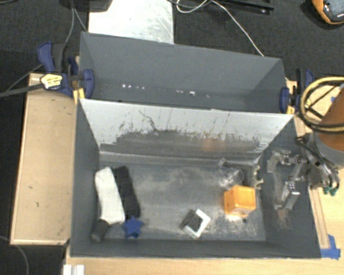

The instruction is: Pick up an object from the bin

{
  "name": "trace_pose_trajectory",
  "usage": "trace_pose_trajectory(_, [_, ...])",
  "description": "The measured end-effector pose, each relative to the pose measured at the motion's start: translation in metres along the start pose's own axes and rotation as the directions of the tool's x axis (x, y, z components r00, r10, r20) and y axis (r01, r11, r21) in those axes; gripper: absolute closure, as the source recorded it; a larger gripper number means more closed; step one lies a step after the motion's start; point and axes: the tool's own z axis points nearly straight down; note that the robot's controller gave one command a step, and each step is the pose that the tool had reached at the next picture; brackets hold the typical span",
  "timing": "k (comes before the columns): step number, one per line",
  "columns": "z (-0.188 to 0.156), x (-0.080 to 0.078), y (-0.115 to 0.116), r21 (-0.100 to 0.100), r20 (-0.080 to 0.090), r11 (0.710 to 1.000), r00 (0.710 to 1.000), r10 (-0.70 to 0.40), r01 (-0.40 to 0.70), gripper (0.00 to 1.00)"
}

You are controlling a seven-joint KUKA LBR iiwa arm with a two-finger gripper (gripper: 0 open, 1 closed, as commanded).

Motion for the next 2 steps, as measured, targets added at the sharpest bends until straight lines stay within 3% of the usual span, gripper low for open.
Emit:
trace_pose_trajectory(1, [-0.005, -0.002, 0.001, 0.002, 0.008, 1.0, 1.0, -0.005, 0.005, 0.0])
trace_pose_trajectory(2, [0.082, -0.002, 0.018, 0.002, 0.009, 0.999, 0.999, -0.045, 0.045, 0.0])
